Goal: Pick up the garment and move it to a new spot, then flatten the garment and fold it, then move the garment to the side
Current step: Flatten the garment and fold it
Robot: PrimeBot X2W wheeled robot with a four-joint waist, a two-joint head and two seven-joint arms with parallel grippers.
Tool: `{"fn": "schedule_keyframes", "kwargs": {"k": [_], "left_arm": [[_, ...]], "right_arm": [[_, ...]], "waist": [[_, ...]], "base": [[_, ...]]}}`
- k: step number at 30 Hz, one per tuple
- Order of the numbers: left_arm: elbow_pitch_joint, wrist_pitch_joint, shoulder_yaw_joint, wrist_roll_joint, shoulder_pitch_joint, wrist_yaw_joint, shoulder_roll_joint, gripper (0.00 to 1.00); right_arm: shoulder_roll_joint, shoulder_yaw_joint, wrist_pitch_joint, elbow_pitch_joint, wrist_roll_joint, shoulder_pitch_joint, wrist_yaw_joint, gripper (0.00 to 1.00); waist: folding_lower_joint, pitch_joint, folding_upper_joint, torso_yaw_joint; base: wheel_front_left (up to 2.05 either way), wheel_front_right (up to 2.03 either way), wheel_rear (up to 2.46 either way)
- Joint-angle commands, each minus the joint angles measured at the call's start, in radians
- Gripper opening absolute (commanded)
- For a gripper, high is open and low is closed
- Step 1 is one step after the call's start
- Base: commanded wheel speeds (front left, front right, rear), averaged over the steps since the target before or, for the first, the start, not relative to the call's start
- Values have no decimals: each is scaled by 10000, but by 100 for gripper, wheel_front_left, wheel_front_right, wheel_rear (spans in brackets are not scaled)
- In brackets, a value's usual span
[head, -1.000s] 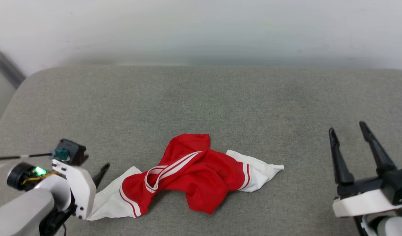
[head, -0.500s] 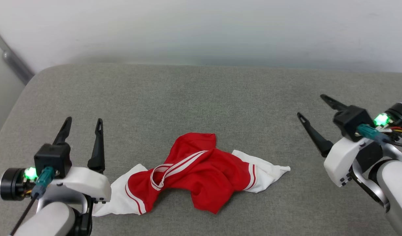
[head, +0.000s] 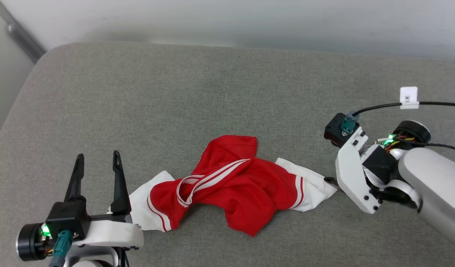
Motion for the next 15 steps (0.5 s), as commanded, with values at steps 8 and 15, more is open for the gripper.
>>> {"fn": "schedule_keyframes", "kwargs": {"k": [8, 15], "left_arm": [[624, -28, 1110, 1116, -135, -1628, -1551, 100], [986, -28, 1964, 1806, -58, -2514, -2286, 100]], "right_arm": [[791, 1992, 373, 1879, 920, -406, -2, 100], [936, 2464, -890, 1985, 759, -622, 6, 0]], "waist": [[0, 871, 0, 607], [0, 799, 0, 494]], "base": [[0, 0, 0], [0, 0, 0]]}}
